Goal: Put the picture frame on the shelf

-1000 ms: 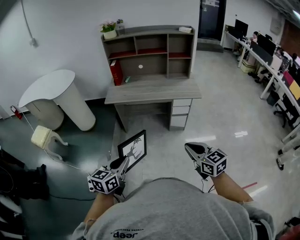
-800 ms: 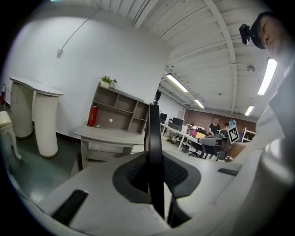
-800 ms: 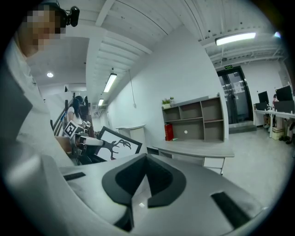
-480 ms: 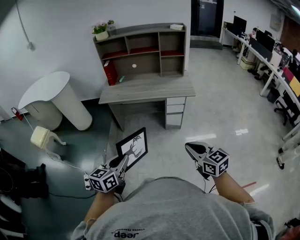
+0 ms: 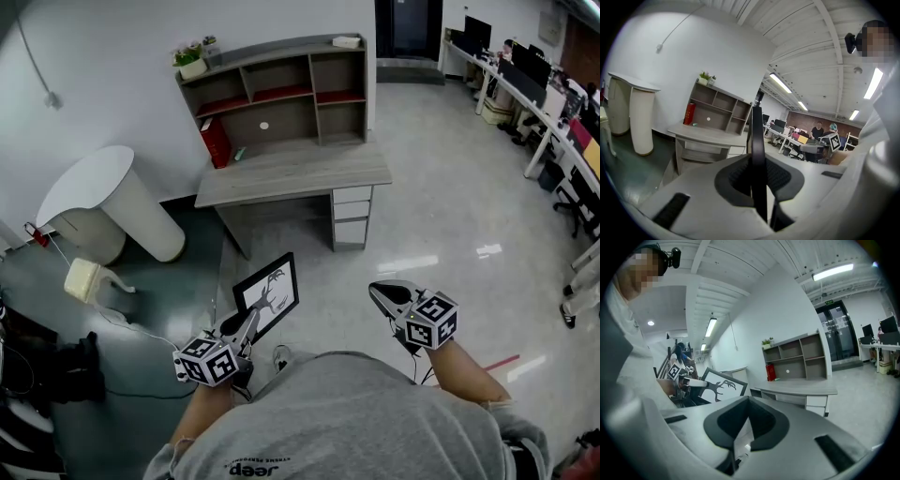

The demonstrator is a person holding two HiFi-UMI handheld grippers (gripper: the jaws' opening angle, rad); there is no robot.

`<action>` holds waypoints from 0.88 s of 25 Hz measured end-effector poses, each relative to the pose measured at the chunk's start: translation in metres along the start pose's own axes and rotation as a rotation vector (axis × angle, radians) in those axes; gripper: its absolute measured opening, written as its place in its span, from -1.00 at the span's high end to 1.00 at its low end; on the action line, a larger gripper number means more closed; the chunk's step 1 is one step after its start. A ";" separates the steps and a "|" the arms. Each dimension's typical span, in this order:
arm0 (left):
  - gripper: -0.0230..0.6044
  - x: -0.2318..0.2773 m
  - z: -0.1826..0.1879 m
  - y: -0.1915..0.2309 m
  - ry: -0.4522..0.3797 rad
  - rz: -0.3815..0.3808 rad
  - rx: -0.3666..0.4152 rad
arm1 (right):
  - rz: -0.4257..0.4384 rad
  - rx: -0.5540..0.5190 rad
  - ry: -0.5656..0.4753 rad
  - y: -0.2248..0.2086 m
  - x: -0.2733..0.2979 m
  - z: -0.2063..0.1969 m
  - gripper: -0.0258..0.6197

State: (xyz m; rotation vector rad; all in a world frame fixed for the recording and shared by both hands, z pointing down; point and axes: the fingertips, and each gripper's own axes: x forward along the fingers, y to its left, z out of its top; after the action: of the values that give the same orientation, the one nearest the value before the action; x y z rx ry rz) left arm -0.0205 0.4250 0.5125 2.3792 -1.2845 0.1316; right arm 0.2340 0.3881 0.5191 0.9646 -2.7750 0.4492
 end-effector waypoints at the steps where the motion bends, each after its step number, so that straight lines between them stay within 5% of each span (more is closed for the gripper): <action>1: 0.75 0.002 0.001 0.005 0.003 -0.003 -0.003 | 0.000 0.002 0.005 -0.001 0.006 0.000 0.90; 10: 0.75 0.040 0.032 0.100 -0.023 -0.072 -0.039 | -0.055 -0.013 0.030 -0.030 0.102 0.024 0.90; 22: 0.75 0.097 0.131 0.265 -0.037 -0.201 -0.037 | -0.123 -0.039 0.006 -0.058 0.278 0.117 0.89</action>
State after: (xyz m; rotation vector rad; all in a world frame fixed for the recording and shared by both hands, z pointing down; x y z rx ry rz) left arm -0.1974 0.1692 0.5075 2.4722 -1.0459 0.0034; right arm 0.0477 0.1450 0.4929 1.1157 -2.6893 0.3779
